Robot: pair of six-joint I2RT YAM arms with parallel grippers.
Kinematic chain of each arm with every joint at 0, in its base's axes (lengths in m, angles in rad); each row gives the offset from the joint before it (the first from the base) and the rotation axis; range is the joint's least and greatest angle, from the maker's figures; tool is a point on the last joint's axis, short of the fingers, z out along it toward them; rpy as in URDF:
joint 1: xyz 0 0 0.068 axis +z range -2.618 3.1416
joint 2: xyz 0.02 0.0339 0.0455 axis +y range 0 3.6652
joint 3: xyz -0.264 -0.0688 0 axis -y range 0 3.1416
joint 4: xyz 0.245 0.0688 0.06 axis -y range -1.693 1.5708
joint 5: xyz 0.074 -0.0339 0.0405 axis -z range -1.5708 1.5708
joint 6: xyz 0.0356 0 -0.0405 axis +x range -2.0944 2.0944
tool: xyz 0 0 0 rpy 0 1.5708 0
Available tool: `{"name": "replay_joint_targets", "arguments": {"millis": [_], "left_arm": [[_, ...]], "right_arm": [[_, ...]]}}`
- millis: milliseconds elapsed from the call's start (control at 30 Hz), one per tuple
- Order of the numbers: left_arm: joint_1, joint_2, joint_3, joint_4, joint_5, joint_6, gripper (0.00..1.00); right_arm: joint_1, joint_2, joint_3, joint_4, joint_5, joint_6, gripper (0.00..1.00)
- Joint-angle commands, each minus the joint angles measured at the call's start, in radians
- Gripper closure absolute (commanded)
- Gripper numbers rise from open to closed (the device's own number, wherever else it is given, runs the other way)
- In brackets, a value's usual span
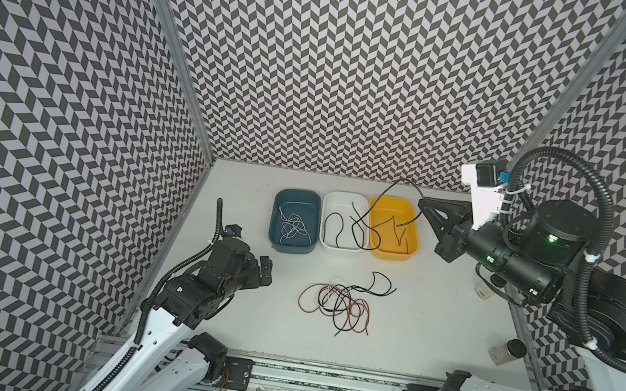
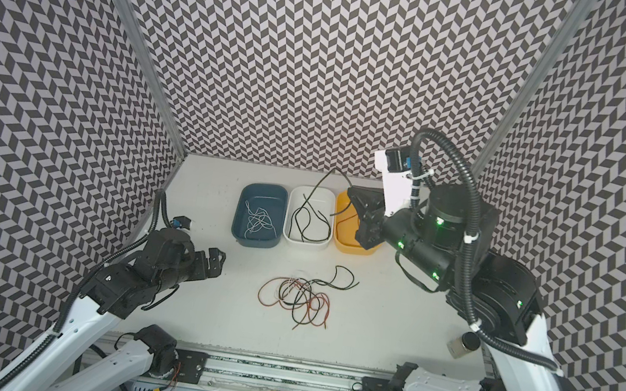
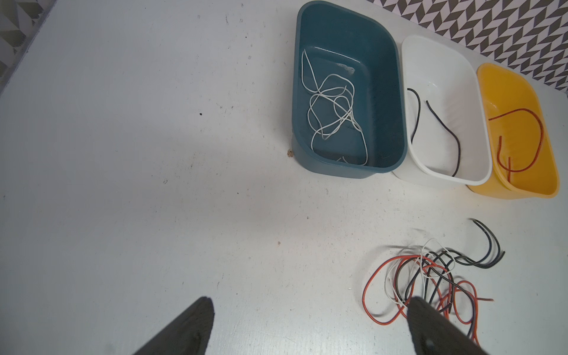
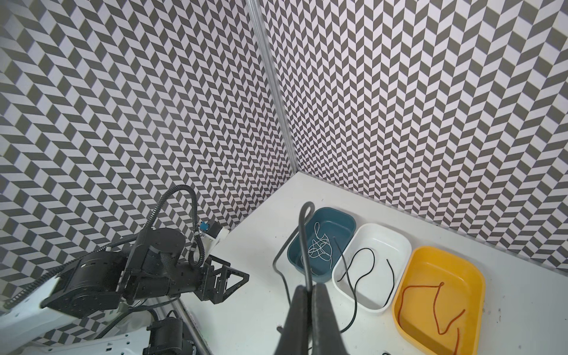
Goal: Untangle the cables
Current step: 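Lift the black wire and carry it toward the white bin with the right gripper, then lower the black wire into the white bin with the right gripper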
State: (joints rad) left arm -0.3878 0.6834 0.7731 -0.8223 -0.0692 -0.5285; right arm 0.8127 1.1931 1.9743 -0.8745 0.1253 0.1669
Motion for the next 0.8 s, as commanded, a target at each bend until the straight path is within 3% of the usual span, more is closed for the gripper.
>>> {"name": "replay_joint_targets", "arguments": {"millis": [0,767], "left_arm": [[-0.003,-0.006,0.007,0.011,-0.002,0.004,0.00],[-0.002,-0.013,0.007,0.011,0.002,0.006,0.00]], "right_arm": [[0.003,0.029,0.031,-0.007,0.016,-0.047,1.00],[-0.017,0.136,-0.045,0.116,0.044,-0.107,1.00]]}}
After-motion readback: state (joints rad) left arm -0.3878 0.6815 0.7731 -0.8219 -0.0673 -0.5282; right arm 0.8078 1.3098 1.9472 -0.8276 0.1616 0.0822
